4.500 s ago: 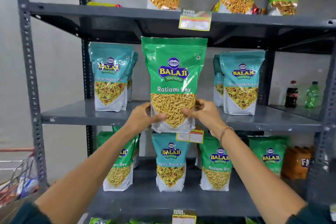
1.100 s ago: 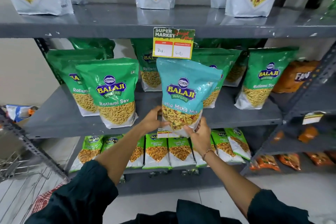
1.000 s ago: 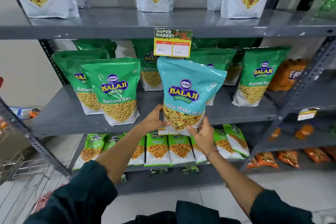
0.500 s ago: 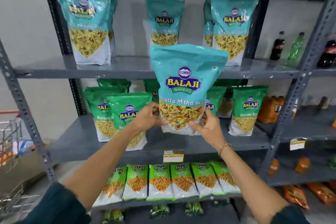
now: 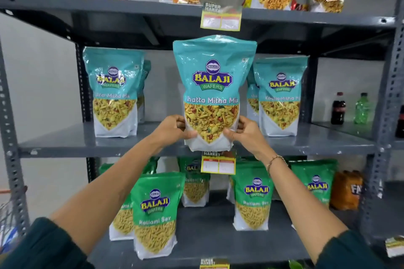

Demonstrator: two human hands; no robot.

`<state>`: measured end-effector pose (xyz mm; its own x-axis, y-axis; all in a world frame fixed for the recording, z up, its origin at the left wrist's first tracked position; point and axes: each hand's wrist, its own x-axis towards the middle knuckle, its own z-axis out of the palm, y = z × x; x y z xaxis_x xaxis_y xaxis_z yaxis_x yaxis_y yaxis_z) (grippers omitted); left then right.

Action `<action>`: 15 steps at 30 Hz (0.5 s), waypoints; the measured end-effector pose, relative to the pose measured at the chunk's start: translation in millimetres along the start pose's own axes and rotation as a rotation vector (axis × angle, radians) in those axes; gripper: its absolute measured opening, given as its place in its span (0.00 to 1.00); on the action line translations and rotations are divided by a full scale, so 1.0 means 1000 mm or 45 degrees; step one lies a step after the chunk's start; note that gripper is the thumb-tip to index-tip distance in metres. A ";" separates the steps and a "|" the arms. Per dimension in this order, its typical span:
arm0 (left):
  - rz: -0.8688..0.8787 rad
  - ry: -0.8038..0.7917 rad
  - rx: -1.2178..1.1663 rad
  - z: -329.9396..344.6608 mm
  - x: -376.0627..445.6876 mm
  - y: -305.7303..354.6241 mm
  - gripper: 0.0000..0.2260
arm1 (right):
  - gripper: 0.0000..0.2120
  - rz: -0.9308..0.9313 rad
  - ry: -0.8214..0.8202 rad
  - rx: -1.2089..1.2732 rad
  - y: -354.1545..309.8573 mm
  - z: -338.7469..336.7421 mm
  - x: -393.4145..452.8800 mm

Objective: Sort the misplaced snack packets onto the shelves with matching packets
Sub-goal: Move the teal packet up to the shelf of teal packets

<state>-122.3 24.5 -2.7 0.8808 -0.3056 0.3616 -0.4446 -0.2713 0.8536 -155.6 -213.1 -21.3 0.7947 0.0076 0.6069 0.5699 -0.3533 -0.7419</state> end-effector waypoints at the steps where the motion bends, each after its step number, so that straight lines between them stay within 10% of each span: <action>1: 0.001 0.006 -0.010 -0.003 0.010 0.001 0.14 | 0.15 -0.004 -0.008 0.007 0.001 0.000 0.012; 15: -0.055 0.140 -0.113 0.002 0.114 -0.039 0.21 | 0.22 0.125 -0.074 0.061 0.072 0.006 0.118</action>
<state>-5.2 -1.9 4.2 0.9137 -0.1920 0.3583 -0.3937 -0.1985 0.8976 -19.2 -232.2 -4.9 0.8570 0.0298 0.5145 0.4973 -0.3097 -0.8104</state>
